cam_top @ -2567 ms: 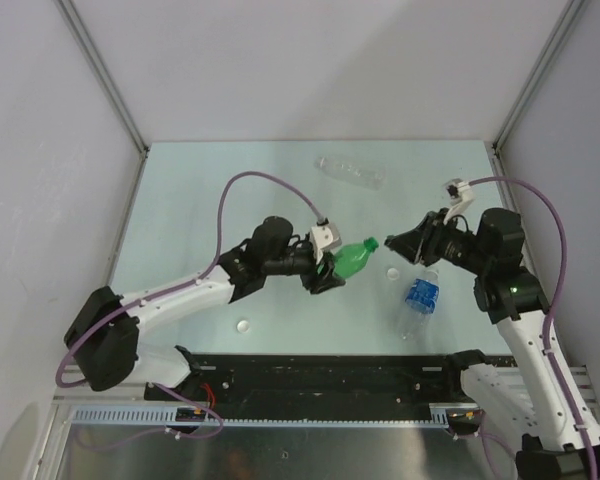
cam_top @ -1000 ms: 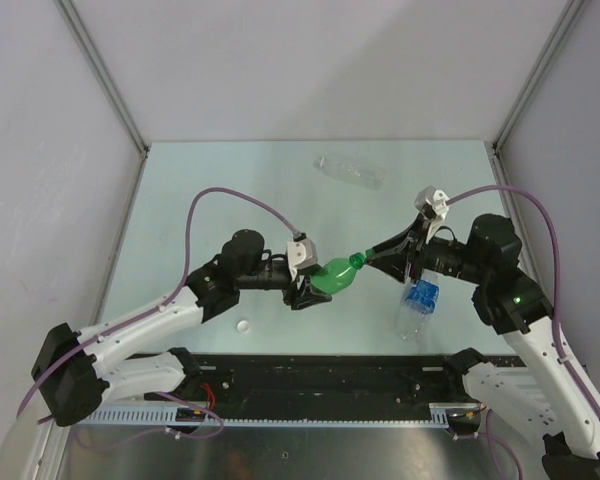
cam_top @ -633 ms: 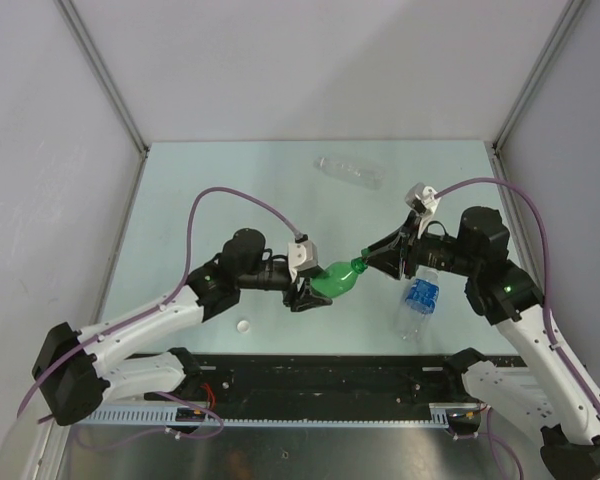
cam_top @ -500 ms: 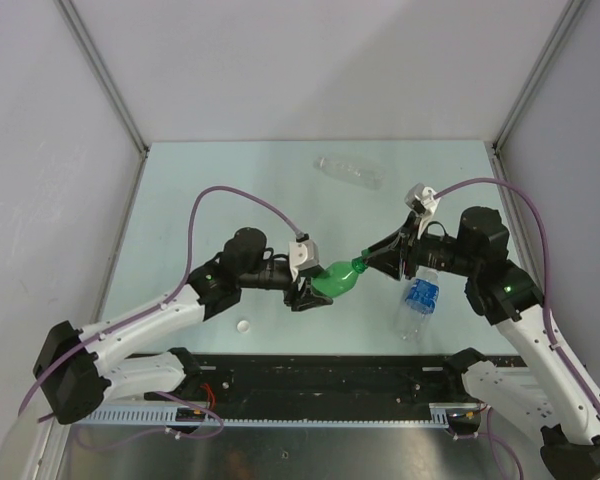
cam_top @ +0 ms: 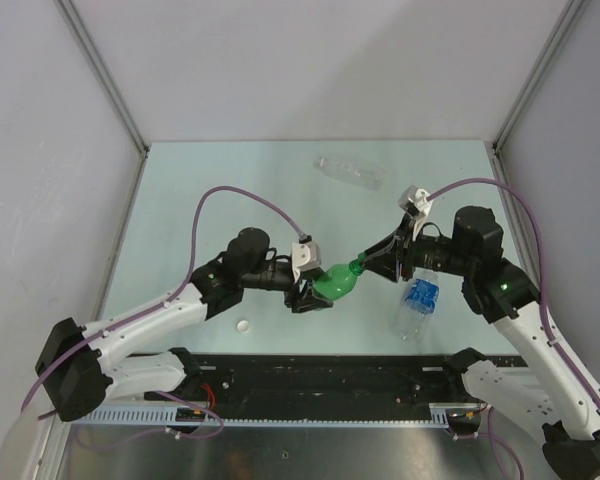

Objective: Screw on the bottle caps
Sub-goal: Screw the bottle cap onto the plastic bottle.

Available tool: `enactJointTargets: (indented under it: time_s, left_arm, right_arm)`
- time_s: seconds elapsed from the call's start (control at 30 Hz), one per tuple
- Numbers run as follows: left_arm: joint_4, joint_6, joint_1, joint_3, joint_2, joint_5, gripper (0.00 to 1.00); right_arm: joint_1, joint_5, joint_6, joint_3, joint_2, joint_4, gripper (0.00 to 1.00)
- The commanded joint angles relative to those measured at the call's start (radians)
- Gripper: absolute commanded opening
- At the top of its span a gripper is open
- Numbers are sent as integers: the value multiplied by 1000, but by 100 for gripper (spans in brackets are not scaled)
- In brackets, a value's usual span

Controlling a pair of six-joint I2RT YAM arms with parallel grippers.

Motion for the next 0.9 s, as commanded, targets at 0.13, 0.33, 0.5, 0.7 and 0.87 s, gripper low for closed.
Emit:
enactJointTargets:
  time_s: [0.13, 0.33, 0.5, 0.7, 0.87]
  left_arm:
    - [25, -6, 1, 45, 17, 20, 0]
    - [25, -12, 2, 50, 10, 41, 0]
    - [25, -14, 1, 50, 20, 46, 0]
    - [24, -20, 1, 57, 37, 61, 0]
    - [25, -21, 1, 59, 33, 73, 0]
  right_arm:
    - [25, -31, 5, 42, -35, 21, 35]
    - [25, 2, -2, 42, -47, 5, 35]
    - [26, -26, -2, 41, -58, 8, 35]
    - [28, -40, -11, 42, -43, -16, 35]
    - [31, 28, -23, 42, -43, -46, 35]
